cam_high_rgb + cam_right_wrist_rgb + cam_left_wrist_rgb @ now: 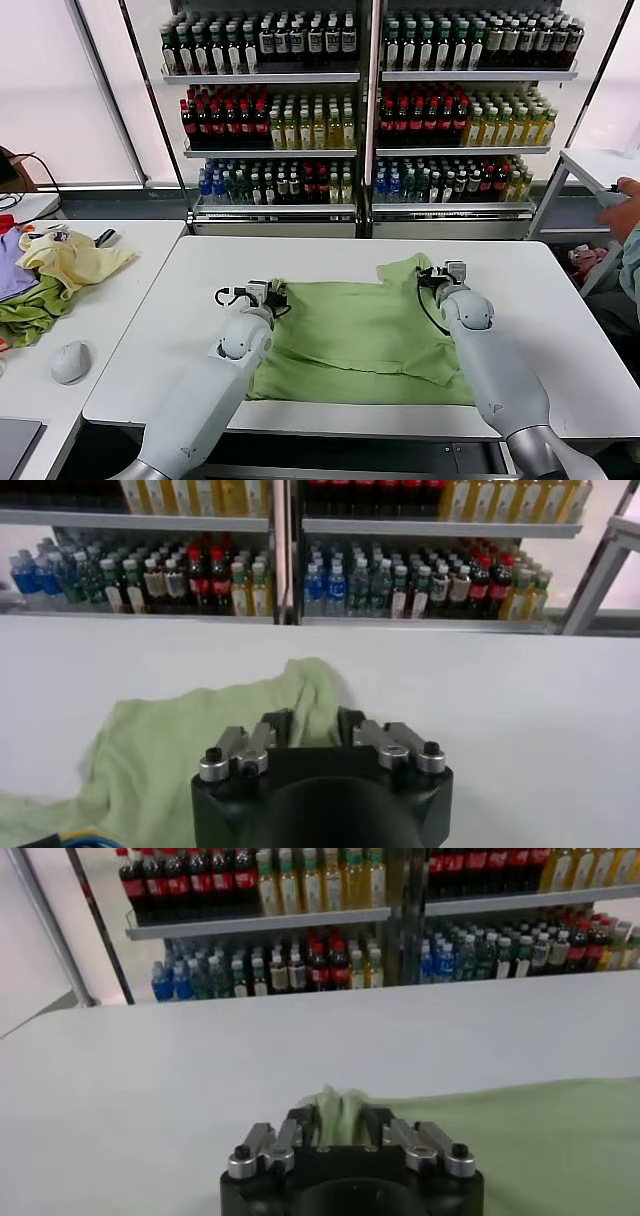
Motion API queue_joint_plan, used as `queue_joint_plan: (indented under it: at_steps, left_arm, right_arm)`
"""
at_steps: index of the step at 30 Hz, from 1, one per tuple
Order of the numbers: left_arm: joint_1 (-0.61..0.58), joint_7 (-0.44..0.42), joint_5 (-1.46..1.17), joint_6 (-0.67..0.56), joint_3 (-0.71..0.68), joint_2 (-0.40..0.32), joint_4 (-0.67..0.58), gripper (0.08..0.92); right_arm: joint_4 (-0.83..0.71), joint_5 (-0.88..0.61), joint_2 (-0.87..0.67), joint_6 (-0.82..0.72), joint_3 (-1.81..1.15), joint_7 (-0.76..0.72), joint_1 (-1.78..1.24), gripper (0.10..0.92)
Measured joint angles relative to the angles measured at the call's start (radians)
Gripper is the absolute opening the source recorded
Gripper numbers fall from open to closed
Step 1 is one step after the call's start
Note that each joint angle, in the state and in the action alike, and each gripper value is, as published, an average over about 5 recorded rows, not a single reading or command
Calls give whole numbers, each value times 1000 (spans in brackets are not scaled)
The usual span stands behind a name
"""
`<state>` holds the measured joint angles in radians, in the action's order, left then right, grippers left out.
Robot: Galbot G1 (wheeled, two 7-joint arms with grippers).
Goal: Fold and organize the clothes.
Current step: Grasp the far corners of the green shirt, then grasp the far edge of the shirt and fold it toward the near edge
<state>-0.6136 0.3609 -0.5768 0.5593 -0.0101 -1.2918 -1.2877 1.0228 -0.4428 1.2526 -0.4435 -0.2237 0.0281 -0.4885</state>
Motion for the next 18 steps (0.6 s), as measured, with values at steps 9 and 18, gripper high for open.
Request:
queue_joint_plan:
  at_steps: [9, 18]
  left_arm:
    - [-30, -6, -41, -36, 8, 20, -37, 100]
    - [-91, -8, -87, -91, 32, 57, -151, 100]
  right_arm:
    - [64, -36, -20, 14, -13, -12, -36, 117]
    - [239, -77, -64, 29, -55, -9, -125, 117]
